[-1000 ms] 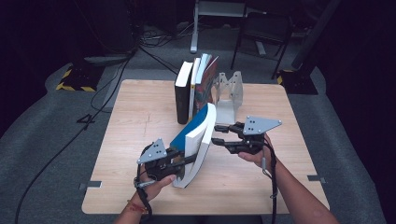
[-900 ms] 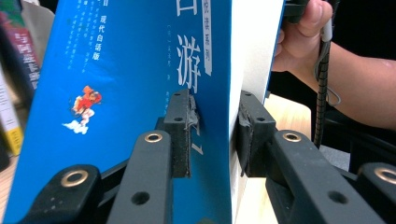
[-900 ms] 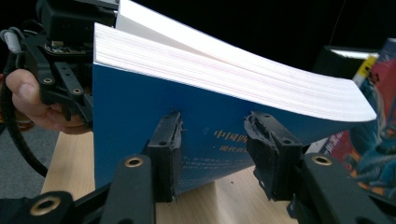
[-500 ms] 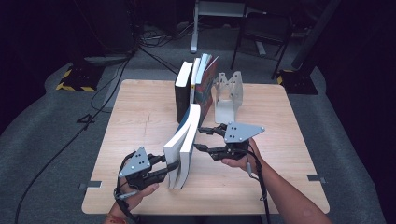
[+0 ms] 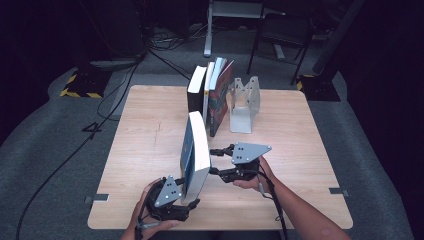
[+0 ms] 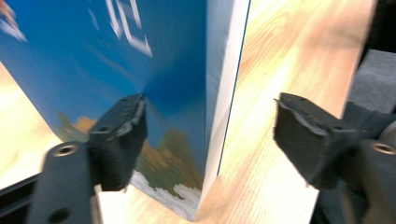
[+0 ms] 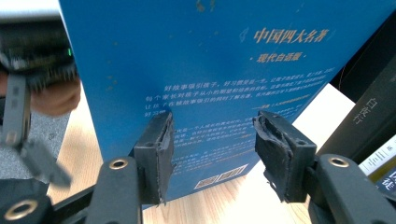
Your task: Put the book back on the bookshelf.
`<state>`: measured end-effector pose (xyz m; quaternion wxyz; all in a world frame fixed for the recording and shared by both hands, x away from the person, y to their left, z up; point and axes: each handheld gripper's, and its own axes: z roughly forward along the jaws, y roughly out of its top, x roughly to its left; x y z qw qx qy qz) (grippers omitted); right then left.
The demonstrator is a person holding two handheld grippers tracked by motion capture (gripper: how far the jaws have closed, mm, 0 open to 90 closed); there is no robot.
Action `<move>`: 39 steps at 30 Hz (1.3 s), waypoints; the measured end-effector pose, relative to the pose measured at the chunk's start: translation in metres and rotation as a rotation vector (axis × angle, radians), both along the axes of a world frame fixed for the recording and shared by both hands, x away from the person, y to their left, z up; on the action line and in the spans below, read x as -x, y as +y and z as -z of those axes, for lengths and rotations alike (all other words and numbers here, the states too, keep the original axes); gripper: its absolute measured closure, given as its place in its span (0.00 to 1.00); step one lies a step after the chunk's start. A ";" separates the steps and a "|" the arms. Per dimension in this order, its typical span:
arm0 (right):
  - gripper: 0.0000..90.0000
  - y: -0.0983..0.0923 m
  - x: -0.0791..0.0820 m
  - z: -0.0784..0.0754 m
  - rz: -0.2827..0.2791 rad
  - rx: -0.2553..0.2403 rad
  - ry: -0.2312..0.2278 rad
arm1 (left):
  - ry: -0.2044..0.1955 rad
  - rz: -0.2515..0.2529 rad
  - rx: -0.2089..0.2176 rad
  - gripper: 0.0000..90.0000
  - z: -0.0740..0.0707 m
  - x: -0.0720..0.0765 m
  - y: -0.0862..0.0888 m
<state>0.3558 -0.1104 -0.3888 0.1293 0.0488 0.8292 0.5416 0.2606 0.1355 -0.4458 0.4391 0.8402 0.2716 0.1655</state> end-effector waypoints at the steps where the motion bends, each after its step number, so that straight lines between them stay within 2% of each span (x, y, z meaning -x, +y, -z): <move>1: 0.53 0.001 0.001 0.000 -0.002 0.002 -0.006 | 0.004 -0.024 0.003 0.19 0.002 -0.001 -0.003; 3: 0.53 0.004 0.003 0.001 -0.001 0.004 -0.012 | -0.002 -0.094 0.016 0.18 0.006 -0.002 -0.007; 5: 0.53 0.006 0.003 0.002 -0.003 -0.001 -0.004 | 0.003 -0.136 0.060 0.17 0.009 -0.004 -0.009; 9: 0.52 0.008 0.004 0.004 0.004 -0.009 -0.006 | -0.024 -0.262 0.059 0.17 0.015 -0.010 -0.020; 11: 0.51 0.008 0.004 0.005 0.013 -0.012 -0.004 | -0.020 -0.293 0.090 0.17 0.017 -0.012 -0.022; 14: 0.51 0.007 0.004 0.007 0.019 -0.024 0.000 | -0.034 -0.327 0.121 0.19 0.020 -0.014 -0.023; 17: 0.50 0.008 0.003 0.009 0.026 -0.023 0.004 | -0.054 -0.356 0.123 0.19 0.021 -0.013 -0.026; 19: 0.50 0.009 0.002 0.009 0.029 -0.025 0.009 | -0.065 -0.355 0.125 0.23 0.021 -0.012 -0.025; 23: 0.49 0.010 0.001 0.010 0.037 -0.028 0.010 | -0.114 -0.362 0.096 0.35 0.018 -0.005 -0.025; 26: 0.49 0.011 0.001 0.010 0.036 -0.030 0.008 | -0.111 -0.353 0.097 0.39 0.017 -0.004 -0.021; 31: 0.48 0.016 0.003 0.009 0.042 -0.021 -0.006 | -0.099 -0.340 0.100 0.56 0.014 -0.002 -0.010; 32: 0.48 0.017 0.002 0.009 0.041 -0.021 -0.006 | -0.090 -0.337 0.107 0.56 0.013 -0.002 -0.005; 35: 0.47 0.020 0.002 0.010 0.049 -0.006 -0.014 | -0.082 -0.315 0.125 0.64 0.013 -0.004 0.006; 39: 0.42 0.015 -0.008 0.015 0.101 0.028 -0.015 | -0.044 -0.250 0.202 0.64 0.015 -0.006 0.012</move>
